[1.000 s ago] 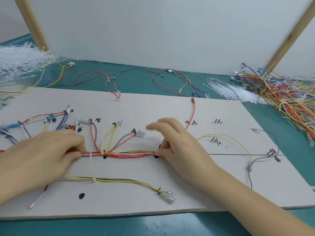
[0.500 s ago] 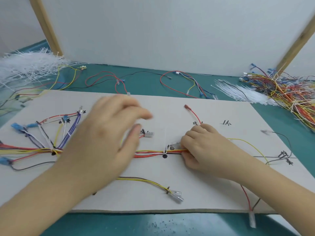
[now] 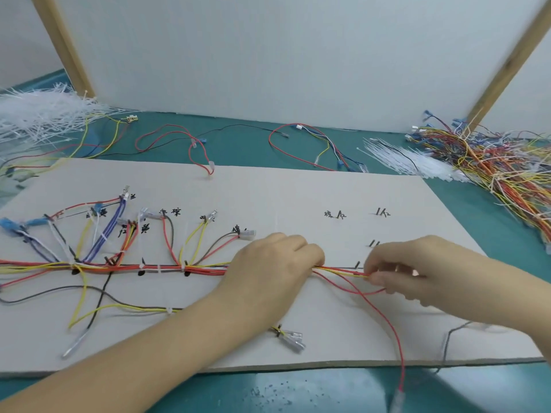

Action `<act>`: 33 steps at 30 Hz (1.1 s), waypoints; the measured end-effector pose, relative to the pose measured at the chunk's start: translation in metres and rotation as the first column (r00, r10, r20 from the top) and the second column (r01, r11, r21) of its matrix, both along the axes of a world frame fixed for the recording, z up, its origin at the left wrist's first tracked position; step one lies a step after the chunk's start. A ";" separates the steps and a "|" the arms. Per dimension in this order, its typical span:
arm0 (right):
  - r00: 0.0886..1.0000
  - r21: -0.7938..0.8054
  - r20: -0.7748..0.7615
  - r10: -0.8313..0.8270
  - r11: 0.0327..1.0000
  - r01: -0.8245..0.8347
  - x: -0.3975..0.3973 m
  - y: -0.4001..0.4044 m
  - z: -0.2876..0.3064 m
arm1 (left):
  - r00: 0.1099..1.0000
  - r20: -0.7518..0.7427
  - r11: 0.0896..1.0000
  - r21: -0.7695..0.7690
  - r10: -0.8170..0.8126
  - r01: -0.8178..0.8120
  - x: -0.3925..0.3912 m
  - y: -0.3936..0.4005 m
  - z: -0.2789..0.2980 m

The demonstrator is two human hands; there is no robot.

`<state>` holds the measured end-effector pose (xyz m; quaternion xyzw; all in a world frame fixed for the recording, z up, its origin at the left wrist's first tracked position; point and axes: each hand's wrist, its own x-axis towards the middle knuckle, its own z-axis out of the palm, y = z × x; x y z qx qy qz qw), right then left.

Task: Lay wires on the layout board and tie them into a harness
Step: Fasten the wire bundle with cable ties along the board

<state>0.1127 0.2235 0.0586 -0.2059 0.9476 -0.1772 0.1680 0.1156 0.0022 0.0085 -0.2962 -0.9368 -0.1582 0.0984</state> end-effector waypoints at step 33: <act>0.911 -0.345 0.408 0.061 0.934 0.091 -0.015 0.088 -0.022 | 0.995 -0.012 0.985 0.143 -0.097 0.098 0.002 -0.001 -0.008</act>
